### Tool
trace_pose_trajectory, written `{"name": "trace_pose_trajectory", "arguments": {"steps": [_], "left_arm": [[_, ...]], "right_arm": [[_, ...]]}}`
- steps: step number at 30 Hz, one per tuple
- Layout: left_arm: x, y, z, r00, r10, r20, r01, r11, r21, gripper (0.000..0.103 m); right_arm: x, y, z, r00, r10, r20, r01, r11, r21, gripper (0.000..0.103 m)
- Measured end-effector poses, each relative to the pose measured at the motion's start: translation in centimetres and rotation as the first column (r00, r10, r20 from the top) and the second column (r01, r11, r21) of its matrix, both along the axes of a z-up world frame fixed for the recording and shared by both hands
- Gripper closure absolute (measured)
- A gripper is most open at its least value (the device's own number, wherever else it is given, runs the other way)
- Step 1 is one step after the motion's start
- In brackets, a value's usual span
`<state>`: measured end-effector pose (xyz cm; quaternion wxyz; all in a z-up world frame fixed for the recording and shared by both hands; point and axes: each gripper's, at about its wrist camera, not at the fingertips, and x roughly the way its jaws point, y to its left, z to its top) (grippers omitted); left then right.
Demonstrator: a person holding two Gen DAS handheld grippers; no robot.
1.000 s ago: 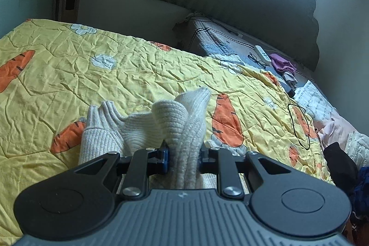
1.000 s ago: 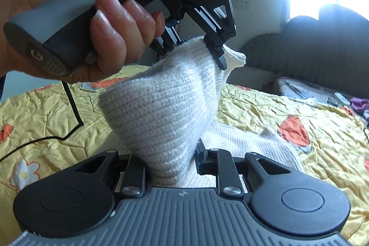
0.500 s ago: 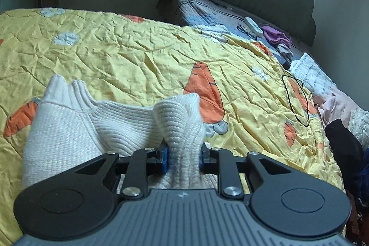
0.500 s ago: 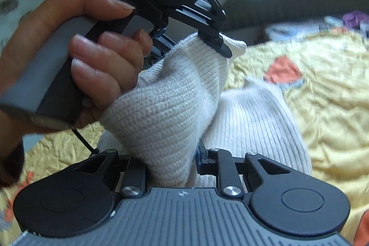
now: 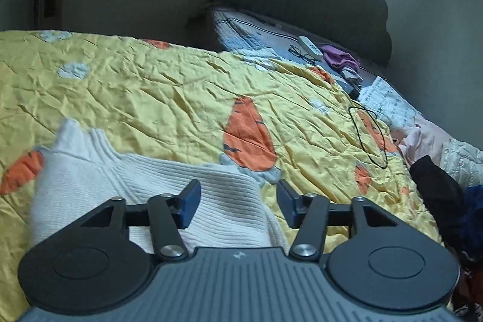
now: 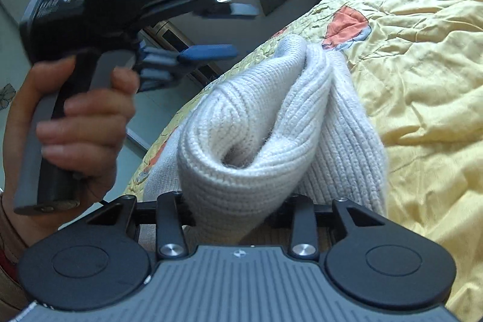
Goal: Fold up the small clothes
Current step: 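Open the left gripper and withdraw it while the right gripper keeps holding the fold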
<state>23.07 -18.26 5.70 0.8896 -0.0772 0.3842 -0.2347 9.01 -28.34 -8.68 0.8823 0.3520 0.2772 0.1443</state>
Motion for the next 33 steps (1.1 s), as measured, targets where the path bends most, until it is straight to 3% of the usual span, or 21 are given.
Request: {"name": "trace_pose_trajectory", "arguments": {"steps": [6,7,8,12,14,16,19,21,22,26,29,31,32,33], "left_arm": [[-1.0,4.7,-0.6,0.997,0.067,0.025,-0.068,0.997,0.039,0.044],[-1.3,5.2,-0.9,0.997,0.071,0.024,-0.072,0.996,0.044,0.044],[-1.7,5.5,-1.2,0.997,0.074,0.022,-0.075,0.996,0.052,0.044],[-3.8,6.6,-2.1,0.996,0.072,0.06,-0.077,0.993,0.094,0.043],[-4.9,6.7,-2.7,0.995,0.053,0.087,-0.063,0.991,0.122,0.029],[-6.2,6.4,-3.2,0.989,0.025,0.148,-0.051,0.983,0.174,0.027],[-7.6,5.6,-4.0,0.976,-0.004,0.217,-0.053,0.965,0.256,0.021],[-8.2,5.2,-4.7,0.969,-0.012,0.246,-0.058,0.96,0.276,0.016],[-8.6,4.9,-5.1,0.963,-0.02,0.267,-0.061,0.955,0.291,0.015],[-9.7,4.0,-6.2,0.943,-0.058,0.328,-0.069,0.929,0.364,0.012],[-9.9,4.1,-6.3,0.943,-0.059,0.329,-0.066,0.932,0.355,0.008],[-9.8,4.2,-6.3,0.944,-0.057,0.326,-0.065,0.935,0.35,0.008],[-9.8,4.1,-6.4,0.943,-0.058,0.327,-0.064,0.933,0.353,0.007],[-9.8,4.1,-6.4,0.943,-0.06,0.327,-0.064,0.932,0.356,0.007]], "right_arm": [[-1.5,-2.2,0.6,1.0,-0.019,0.0,0.019,1.0,-0.009,0.051],[-1.5,-2.3,0.5,1.0,-0.024,0.0,0.024,1.0,0.001,0.055],[-1.6,-2.4,0.4,0.999,-0.033,-0.006,0.033,0.999,0.011,0.065],[-1.9,-2.5,0.3,0.999,-0.042,-0.017,0.042,0.999,0.011,0.069],[-2.7,-3.0,0.7,0.999,-0.042,-0.027,0.042,0.999,0.008,0.059],[-3.9,-3.9,1.7,0.995,-0.095,0.002,0.095,0.995,0.014,0.048],[-4.8,-4.3,5.2,0.974,-0.194,0.116,0.208,0.971,-0.119,0.042],[-2.7,-4.0,6.8,0.98,-0.132,0.152,0.16,0.969,-0.19,0.036],[-1.2,-3.9,7.1,0.984,-0.101,0.146,0.13,0.97,-0.206,0.027],[5.5,-3.8,6.2,1.0,0.007,0.017,-0.003,0.982,-0.188,0.025],[9.2,-3.9,4.4,0.993,0.061,-0.101,-0.076,0.987,-0.144,0.027],[10.4,-3.9,3.6,0.989,0.051,-0.142,-0.07,0.989,-0.133,0.033],[10.7,-3.7,3.5,0.989,0.059,-0.138,-0.078,0.987,-0.141,0.048],[10.7,-3.3,3.6,0.989,0.059,-0.134,-0.081,0.983,-0.166,0.055]]}}
